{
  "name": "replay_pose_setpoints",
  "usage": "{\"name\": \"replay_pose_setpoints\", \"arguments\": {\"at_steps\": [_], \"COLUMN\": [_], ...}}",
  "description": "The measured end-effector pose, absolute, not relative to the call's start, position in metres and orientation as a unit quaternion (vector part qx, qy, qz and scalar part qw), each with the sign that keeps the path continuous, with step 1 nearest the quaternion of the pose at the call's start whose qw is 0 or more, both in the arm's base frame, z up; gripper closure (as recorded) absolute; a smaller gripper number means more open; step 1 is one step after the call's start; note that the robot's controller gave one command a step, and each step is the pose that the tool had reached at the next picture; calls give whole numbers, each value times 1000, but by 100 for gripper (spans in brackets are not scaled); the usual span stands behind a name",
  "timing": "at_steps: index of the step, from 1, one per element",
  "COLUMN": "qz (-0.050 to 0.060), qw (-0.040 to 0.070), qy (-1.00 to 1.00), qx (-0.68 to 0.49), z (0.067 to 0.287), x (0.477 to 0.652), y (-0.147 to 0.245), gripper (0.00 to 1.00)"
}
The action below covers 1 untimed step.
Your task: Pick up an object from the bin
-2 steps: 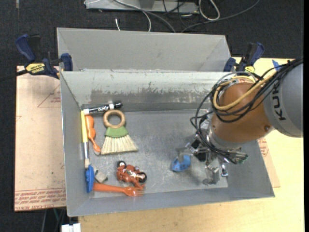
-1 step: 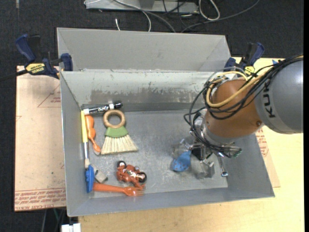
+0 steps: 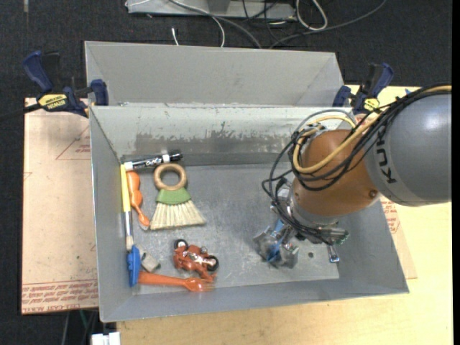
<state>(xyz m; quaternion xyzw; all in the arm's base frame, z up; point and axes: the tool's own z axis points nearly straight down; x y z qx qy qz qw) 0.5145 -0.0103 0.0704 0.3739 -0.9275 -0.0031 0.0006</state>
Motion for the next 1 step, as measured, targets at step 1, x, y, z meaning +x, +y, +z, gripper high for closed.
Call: {"name": "replay_pose_setpoints", "arguments": {"at_steps": [1], "qz": [-3], "qw": [1], "qy": [-927], "qx": [374], "z": [71], "x": [514], "y": [-10], "gripper": [100]}}
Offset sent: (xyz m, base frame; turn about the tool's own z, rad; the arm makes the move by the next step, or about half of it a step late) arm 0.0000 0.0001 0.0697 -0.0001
